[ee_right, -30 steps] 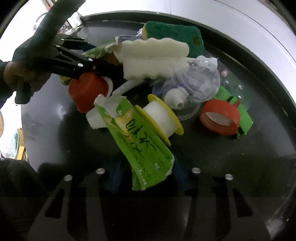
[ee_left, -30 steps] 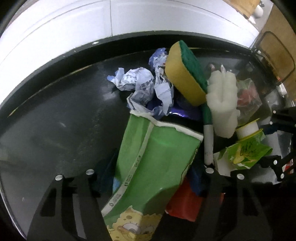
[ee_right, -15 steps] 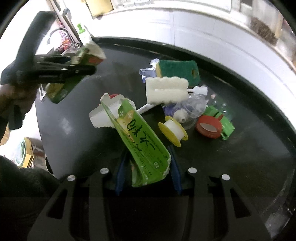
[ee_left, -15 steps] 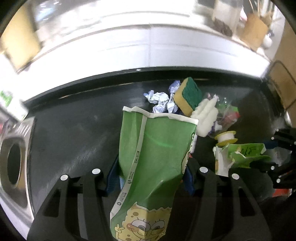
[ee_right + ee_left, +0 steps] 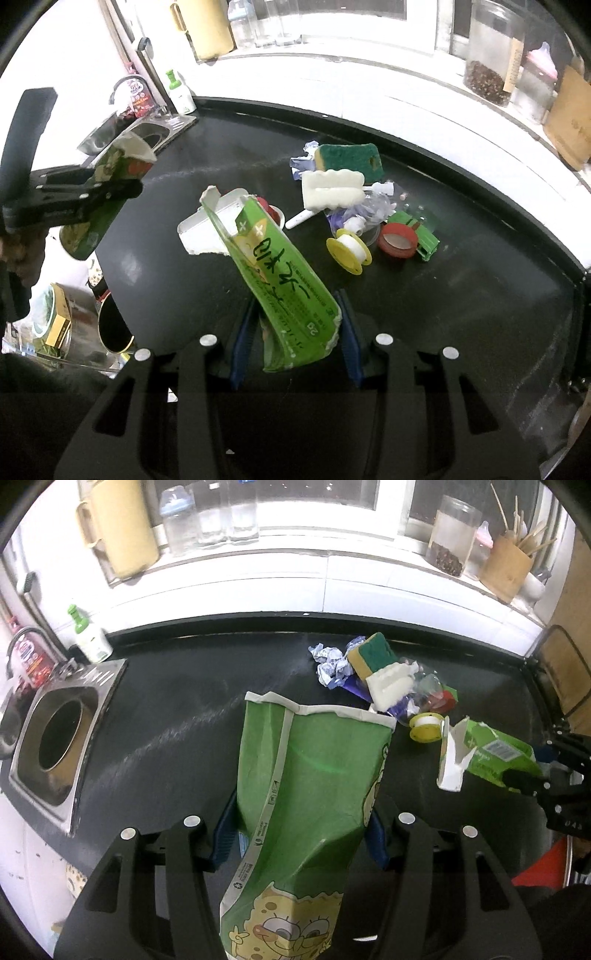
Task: Collect trash
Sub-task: 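Carry both items to the black bin and open both tools to drop them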
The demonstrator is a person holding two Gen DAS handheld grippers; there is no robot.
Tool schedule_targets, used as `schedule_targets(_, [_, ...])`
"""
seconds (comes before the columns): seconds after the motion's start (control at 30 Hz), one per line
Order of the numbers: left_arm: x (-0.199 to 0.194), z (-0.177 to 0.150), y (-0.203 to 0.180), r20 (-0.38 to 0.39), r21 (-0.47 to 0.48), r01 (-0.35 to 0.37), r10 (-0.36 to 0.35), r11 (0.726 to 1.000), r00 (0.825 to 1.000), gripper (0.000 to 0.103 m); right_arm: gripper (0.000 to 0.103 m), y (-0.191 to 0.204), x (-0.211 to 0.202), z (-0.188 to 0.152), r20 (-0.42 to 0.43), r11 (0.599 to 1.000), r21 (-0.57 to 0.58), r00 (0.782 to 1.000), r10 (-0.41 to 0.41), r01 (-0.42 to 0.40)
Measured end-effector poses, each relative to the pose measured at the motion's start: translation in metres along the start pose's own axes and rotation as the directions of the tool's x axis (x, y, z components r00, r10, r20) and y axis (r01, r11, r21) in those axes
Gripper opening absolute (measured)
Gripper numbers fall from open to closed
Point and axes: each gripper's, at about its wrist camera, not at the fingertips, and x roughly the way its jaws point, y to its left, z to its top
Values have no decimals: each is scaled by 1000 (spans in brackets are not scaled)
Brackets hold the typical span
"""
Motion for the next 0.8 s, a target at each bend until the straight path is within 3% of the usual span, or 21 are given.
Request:
schedule_targets(0.23, [-28, -27, 14, 38, -52, -60, 62, 997, 997, 56, 42, 24, -11, 9, 24, 999, -39, 1000, -1, 2])
schedule_targets(0.33, [-43, -45, 34, 48, -104, -97, 102, 990, 994, 56, 42, 49, -10, 22, 32, 996, -80, 999, 27, -24])
schedule_targets(0.47, [-66, -85, 77, 45, -206, -192, 206, 959, 978, 56, 42, 109, 0, 43, 25, 980, -173, 995, 100, -94])
schedule_targets(0.63, [-91, -155, 141, -3, -369, -295, 316, 882, 949, 56, 42, 206, 28, 65, -30, 928, -307, 977, 213, -212])
schedule_targets(0.8, [-102, -252, 203, -124, -538, -381, 376, 752, 918, 57, 42, 318, 70, 73, -135, 839, -423, 940, 315, -342])
